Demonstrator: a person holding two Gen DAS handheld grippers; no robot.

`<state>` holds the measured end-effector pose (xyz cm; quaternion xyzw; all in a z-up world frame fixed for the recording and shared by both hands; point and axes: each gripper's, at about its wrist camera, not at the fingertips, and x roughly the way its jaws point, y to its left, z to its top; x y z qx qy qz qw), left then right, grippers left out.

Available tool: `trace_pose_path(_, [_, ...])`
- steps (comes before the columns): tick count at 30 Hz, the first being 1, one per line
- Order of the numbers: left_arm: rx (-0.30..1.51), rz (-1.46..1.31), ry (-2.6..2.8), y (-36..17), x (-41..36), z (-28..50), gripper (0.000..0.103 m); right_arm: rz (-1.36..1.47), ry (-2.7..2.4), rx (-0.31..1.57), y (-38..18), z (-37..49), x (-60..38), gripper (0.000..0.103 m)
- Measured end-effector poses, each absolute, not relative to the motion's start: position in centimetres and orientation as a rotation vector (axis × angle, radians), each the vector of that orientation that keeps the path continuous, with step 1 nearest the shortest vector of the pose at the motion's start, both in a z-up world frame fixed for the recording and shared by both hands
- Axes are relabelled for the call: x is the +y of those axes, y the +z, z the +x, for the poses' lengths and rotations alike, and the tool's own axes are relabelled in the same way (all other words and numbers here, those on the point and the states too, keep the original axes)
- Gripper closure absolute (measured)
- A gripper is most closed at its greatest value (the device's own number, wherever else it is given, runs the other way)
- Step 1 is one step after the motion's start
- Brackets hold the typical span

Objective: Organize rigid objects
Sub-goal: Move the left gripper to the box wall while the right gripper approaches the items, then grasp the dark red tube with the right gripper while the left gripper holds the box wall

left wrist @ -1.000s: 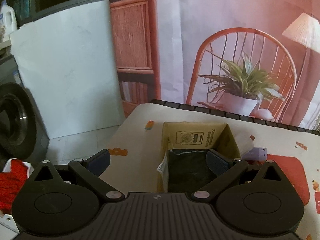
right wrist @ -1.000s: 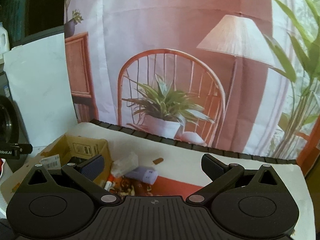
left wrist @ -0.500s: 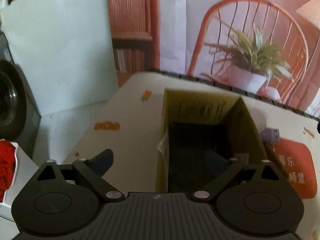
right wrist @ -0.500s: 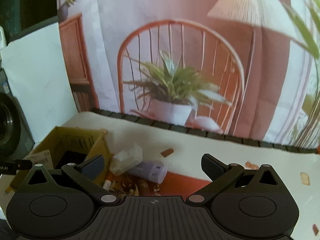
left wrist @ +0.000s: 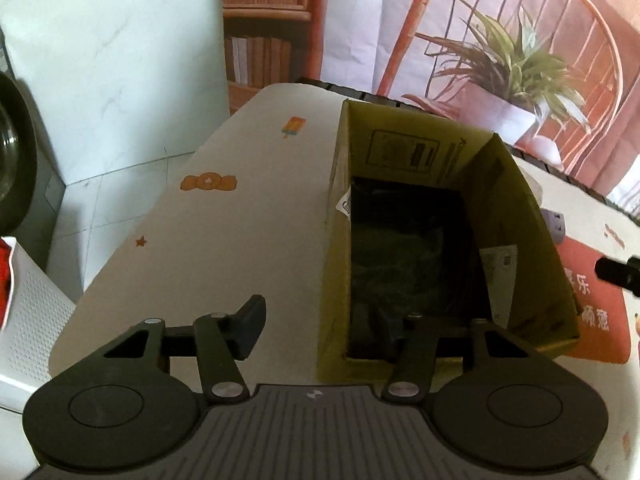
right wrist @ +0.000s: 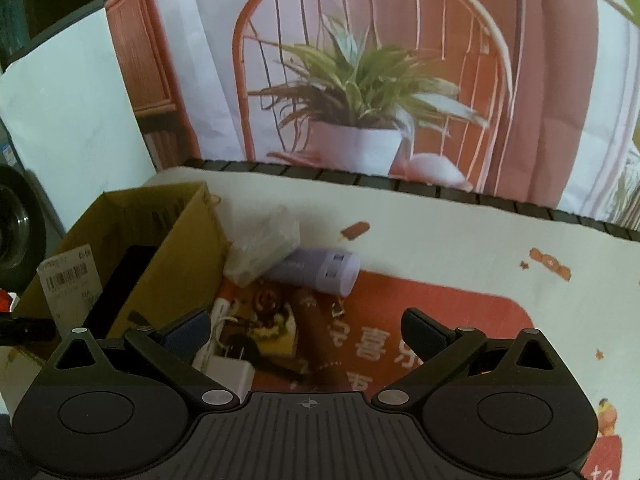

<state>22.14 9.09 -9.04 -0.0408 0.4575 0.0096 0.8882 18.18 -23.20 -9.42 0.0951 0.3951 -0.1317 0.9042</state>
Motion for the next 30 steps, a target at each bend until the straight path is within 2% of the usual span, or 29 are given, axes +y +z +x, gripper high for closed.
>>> trace_pose_path(3, [0.946,-0.097,0.023,-9.3,9.1,22.1,0.051,0.2,-0.276,0.826,-9.8,18.0,-23.1,0.004])
trace_pose_path(5, [0.933,-0.096,0.012,-9.2,8.8,21.9,0.062,0.206,-0.279,0.829,-9.9,17.7,-23.0,0.004])
trace_pose_path(6, [0.924,-0.093,0.007,-9.1,8.7,21.8,0.074,0.207,-0.281,0.831,-9.9,17.5,-23.0,0.004])
trace_pose_path(7, [0.918,-0.09,0.006,-9.0,8.6,21.7,0.081,0.207,-0.285,0.832,-10.0,17.3,-23.0,0.004])
trace_pose_path(10, [0.911,-0.106,0.0,-9.0,8.6,21.1,0.088,0.21,-0.298,0.837,-10.3,16.9,-23.2,0.005])
trace_pose_path(17, [0.904,-0.102,0.016,-9.0,8.7,19.3,0.088,0.196,-0.298,0.852,-11.3,16.3,-23.6,0.019])
trace_pose_path(25, [0.89,-0.108,0.019,-9.1,9.0,18.8,0.088,0.084,-0.254,0.884,-13.4,19.1,-24.5,0.056])
trace_pose_path(30, [0.885,-0.101,0.017,-9.1,8.9,18.8,0.088,0.028,-0.213,0.918,-14.7,21.1,-24.4,0.063])
